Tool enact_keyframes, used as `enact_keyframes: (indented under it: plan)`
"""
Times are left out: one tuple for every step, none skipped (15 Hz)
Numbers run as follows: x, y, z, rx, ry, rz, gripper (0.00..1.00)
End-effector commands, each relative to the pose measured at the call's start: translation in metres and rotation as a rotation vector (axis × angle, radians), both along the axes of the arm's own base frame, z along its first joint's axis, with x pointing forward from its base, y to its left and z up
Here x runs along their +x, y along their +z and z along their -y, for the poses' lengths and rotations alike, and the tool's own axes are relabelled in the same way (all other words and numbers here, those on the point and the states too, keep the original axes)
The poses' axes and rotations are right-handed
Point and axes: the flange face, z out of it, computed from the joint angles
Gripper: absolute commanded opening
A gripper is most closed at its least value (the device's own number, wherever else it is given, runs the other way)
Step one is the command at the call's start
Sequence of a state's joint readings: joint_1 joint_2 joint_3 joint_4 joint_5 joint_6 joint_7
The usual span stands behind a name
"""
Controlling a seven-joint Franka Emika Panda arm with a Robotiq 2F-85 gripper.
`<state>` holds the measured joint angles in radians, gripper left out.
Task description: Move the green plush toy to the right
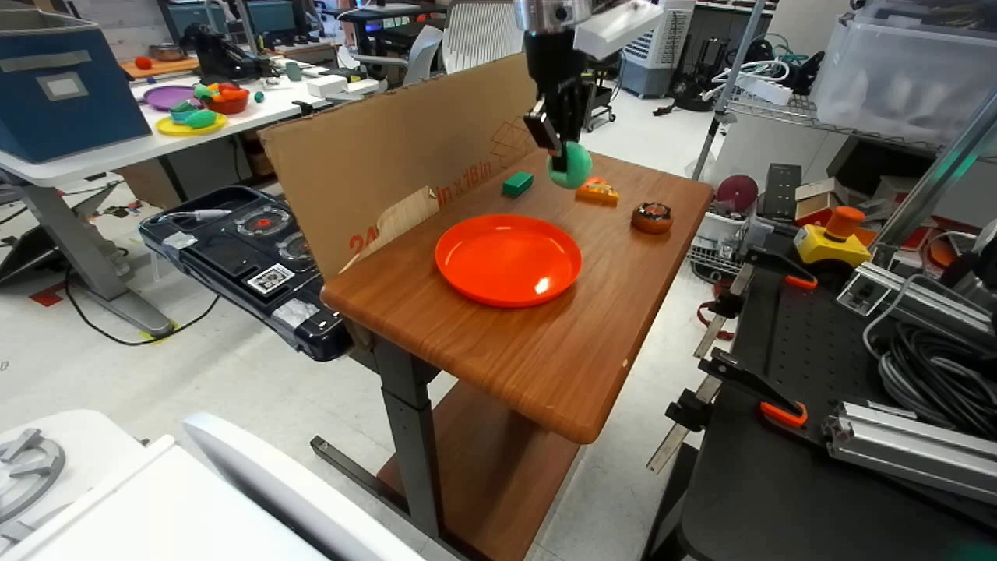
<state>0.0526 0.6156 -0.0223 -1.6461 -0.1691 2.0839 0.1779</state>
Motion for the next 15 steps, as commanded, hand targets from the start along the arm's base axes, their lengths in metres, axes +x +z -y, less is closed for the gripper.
enact_keyframes:
  plan:
    - [0.005,0.059,0.030,-0.028,0.021,0.090,0.07]
    - [0.009,0.070,0.042,-0.035,0.016,0.111,0.04]
    - [0.014,0.079,0.057,-0.036,0.001,0.134,0.04]
    - [0.019,0.085,0.073,-0.033,-0.026,0.148,0.05]
    - [0.023,0.088,0.086,-0.031,-0.045,0.157,0.05]
    - [0.029,0.088,0.102,-0.031,-0.073,0.161,0.05]
    - [0.033,0.086,0.115,-0.033,-0.092,0.162,0.05]
    - [0.038,0.082,0.129,-0.036,-0.113,0.171,0.05]
    - [0.041,0.075,0.142,-0.038,-0.132,0.160,0.05]
    - [0.045,0.068,0.152,-0.039,-0.152,0.155,0.05]
    - [0.049,0.060,0.162,-0.038,-0.164,0.152,0.05]
    - [0.052,0.050,0.171,-0.036,-0.181,0.147,0.05]
    - [0.056,0.040,0.177,-0.034,-0.192,0.140,0.05]
    - [0.059,0.029,0.182,-0.028,-0.204,0.130,0.05]
    - [0.062,0.018,0.185,-0.024,-0.214,0.117,0.05]
